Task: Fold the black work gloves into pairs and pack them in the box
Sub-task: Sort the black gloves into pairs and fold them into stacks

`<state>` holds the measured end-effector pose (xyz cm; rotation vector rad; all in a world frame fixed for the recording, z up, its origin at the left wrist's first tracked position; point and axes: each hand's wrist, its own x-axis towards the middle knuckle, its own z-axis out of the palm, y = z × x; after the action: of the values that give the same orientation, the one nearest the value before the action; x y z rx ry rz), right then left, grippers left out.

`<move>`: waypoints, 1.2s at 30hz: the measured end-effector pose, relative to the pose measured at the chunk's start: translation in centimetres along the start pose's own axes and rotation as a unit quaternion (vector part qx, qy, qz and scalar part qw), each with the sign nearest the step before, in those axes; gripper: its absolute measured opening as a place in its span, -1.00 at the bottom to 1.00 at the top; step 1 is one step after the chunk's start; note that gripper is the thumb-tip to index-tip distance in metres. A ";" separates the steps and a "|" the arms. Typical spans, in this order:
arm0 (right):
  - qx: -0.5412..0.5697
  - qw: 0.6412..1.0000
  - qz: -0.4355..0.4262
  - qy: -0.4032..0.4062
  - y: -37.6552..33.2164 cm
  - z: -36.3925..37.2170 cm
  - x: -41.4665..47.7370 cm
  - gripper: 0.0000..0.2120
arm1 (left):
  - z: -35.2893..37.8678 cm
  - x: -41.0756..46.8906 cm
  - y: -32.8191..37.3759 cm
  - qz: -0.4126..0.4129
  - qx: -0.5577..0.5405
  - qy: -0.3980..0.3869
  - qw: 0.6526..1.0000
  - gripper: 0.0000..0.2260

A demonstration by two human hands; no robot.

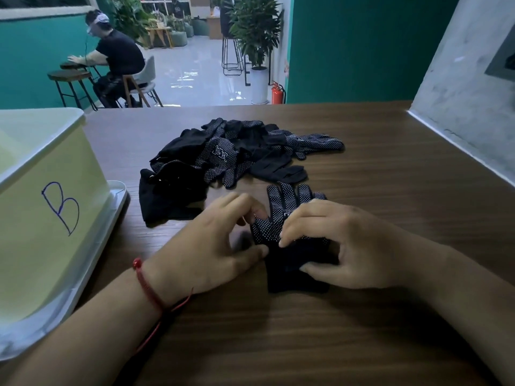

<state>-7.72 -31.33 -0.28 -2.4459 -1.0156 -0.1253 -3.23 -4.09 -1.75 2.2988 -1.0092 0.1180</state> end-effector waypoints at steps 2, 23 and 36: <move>-0.030 0.999 -0.011 0.007 0.3 0.2 0.0 -0.78 | 0.1 0.2 -0.3 0.001 0.019 -0.020 1.000 -0.60; -0.052 0.984 0.091 0.142 1.0 1.7 0.6 -0.83 | 0.2 0.2 0.7 0.027 0.057 -0.030 0.998 -0.75; -0.132 0.950 0.266 -0.098 0.5 2.1 0.9 -0.25 | 2.2 -0.2 1.1 0.016 0.115 -0.082 0.990 -0.42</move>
<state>-6.95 -30.03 -2.11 -2.9341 -0.3959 0.1768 -4.45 -5.78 -3.04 2.5354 -1.1677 0.0598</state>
